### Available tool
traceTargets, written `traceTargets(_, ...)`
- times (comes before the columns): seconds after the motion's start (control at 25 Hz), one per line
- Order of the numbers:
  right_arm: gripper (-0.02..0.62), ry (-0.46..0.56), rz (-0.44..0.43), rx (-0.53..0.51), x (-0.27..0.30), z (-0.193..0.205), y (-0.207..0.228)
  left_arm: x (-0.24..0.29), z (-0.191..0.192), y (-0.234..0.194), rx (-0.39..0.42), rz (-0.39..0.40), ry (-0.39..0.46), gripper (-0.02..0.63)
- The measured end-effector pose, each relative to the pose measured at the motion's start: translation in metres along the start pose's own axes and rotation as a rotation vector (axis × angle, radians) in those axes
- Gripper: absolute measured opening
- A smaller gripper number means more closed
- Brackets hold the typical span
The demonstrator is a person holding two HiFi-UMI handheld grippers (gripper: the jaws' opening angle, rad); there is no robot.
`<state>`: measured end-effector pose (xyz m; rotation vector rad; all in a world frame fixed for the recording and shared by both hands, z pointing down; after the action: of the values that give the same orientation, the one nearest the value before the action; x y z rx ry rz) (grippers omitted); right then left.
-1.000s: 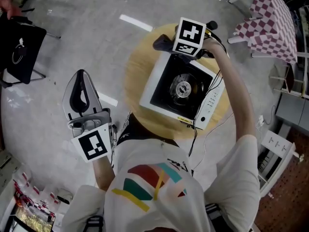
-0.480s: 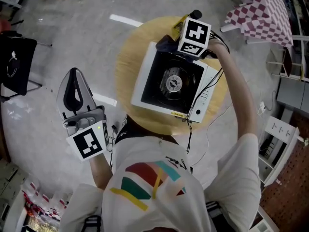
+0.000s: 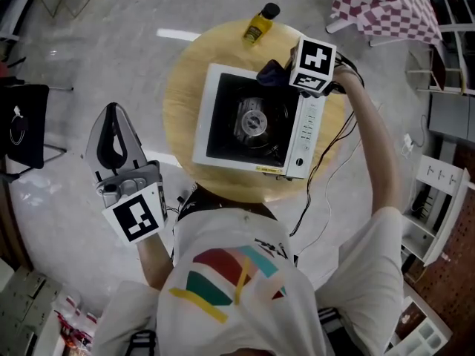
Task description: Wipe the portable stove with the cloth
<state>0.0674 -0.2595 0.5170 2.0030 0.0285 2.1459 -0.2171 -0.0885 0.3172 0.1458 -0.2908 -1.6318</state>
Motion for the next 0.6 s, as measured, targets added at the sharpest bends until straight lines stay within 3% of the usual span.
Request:
traceTargets(0.4,0.032,-0.021,0.004,0.133,-0.002,0.062,-0.003,0.004,-0.005,0.011,0.053,0.028,-0.005,0.008)
traceTargets(0.6,0.032,0.007,0.002,0.184,-0.004,0.073,-0.005,-0.001,-0.006,0.011,0.069,0.029,-0.007,0.008)
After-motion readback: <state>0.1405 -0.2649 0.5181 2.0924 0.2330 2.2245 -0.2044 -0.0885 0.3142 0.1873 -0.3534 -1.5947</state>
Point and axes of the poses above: the fingertips, and each gripper's own axes: x forward along the fingers, y to its right, z out of its underside, the point moved 3 cm from there along -x, backward along the fingers, and after that the axes turned 8 degrees about z, right-handed, at the moved point
